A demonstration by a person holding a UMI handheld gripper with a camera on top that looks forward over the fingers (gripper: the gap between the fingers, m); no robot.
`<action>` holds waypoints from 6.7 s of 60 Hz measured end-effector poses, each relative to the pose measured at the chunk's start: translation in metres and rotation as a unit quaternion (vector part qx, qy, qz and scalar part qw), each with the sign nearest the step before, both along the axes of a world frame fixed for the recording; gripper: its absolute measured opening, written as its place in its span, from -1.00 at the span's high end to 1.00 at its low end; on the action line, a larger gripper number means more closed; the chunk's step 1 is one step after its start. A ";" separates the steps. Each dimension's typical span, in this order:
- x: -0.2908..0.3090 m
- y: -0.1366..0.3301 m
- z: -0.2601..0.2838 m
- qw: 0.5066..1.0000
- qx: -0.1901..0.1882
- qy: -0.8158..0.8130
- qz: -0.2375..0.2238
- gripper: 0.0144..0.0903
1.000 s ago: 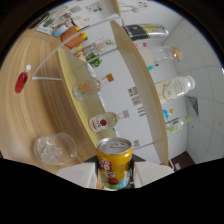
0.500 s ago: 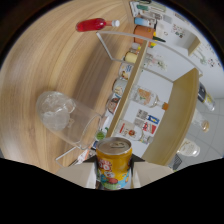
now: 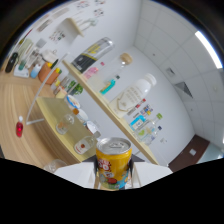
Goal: Make me a cup of Vodka Sunrise.
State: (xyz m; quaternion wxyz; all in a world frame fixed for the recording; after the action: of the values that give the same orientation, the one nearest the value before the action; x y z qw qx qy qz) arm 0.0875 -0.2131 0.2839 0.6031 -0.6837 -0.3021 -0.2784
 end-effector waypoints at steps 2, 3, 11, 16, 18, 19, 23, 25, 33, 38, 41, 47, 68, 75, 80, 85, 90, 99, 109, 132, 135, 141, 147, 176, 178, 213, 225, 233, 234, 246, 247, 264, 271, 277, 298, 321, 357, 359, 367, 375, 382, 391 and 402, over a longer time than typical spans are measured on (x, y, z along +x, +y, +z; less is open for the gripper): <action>0.006 -0.003 0.006 0.998 0.004 0.063 -0.002 0.02; 0.009 -0.004 0.009 0.996 0.006 0.093 -0.002 0.02; 0.049 -0.016 0.024 0.961 0.027 0.274 -0.005 0.02; 0.083 -0.017 0.012 0.938 0.034 0.343 -0.023 0.02; 0.094 -0.014 0.003 0.930 0.035 0.365 -0.030 0.02; 0.100 -0.014 -0.002 0.926 0.034 0.373 -0.034 0.02; 0.126 -0.010 -0.028 0.915 0.024 0.400 -0.052 0.02; 0.136 -0.008 -0.040 0.910 0.019 0.410 -0.060 0.03; 0.171 -0.002 -0.103 0.891 -0.011 0.444 -0.093 0.03; 0.184 0.003 -0.144 0.889 -0.040 0.441 -0.116 0.03; 0.190 0.003 -0.165 0.886 -0.055 0.442 -0.127 0.03; 0.193 0.002 -0.203 0.885 -0.086 0.437 -0.136 0.03; 0.184 -0.004 -0.238 0.891 -0.126 0.415 -0.137 0.00; 0.189 -0.010 -0.240 0.893 -0.127 0.403 -0.151 -0.02; 0.191 -0.016 -0.243 0.891 -0.129 0.406 -0.159 -0.02; 0.193 -0.019 -0.245 0.883 -0.130 0.417 -0.171 -0.03; 0.194 -0.021 -0.246 0.883 -0.139 0.407 -0.186 -0.13; 0.201 -0.033 -0.219 0.891 -0.120 0.380 -0.218 -0.89; 0.180 -0.064 -0.162 0.896 -0.094 0.368 -0.227 -0.90; 0.013 -0.113 -0.133 0.892 -0.115 0.411 -0.149 -0.89; -0.006 -0.115 -0.141 0.893 -0.123 0.410 -0.141 -0.89; -0.039 -0.113 -0.148 0.889 -0.133 0.418 -0.133 -0.88; -0.071 -0.097 -0.131 0.889 -0.121 0.427 -0.110 -0.90; -0.141 0.058 -0.073 0.910 -0.063 0.404 -0.074 -0.59; -0.143 0.067 -0.076 0.909 -0.066 0.405 -0.075 -0.53; -0.136 0.092 -0.091 0.903 -0.086 0.411 -0.091 0.46; -0.145 0.063 -0.054 0.895 -0.069 0.436 -0.056 0.46; -0.151 0.031 -0.052 0.893 -0.066 0.444 -0.044 0.46; -0.151 0.028 -0.054 0.892 -0.068 0.444 -0.044 0.46; -0.160 -0.009 -0.104 0.886 -0.097 0.450 -0.061 0.46; -0.161 -0.012 -0.108 0.885 -0.099 0.450 -0.064 0.46; -0.156 0.000 -0.197 0.873 -0.138 0.451 -0.120 0.46; -0.154 0.007 -0.228 0.871 -0.156 0.444 -0.139 0.46; -0.154 0.011 -0.248 0.875 -0.174 0.428 -0.147 0.46; -0.162 0.010 -0.271 0.880 -0.215 0.398 -0.146 0.45; -0.161 -0.001 -0.268 0.883 -0.233 0.386 -0.131 -0.01; -0.101 -0.094 -0.112 0.904 -0.161 0.391 -0.060 -0.89; -0.091 -0.101 -0.114 0.904 -0.163 0.390 -0.067 -0.89; -0.054 -0.113 -0.104 0.902 -0.154 0.393 -0.093 -0.90; -0.020 -0.096 -0.056 0.902 -0.114 0.403 -0.101 -0.91; 0.002 -0.060 0.004 0.906 -0.066 0.410 -0.084 -0.88; 0.016 -0.004 0.070 0.908 -0.015 0.417 -0.050 -0.88; 0.024 0.059 0.102 0.909 0.006 0.416 -0.028 -0.80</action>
State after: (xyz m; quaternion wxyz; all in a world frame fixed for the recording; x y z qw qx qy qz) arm 0.1115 -0.1538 0.3863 0.6702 -0.7420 -0.0029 0.0121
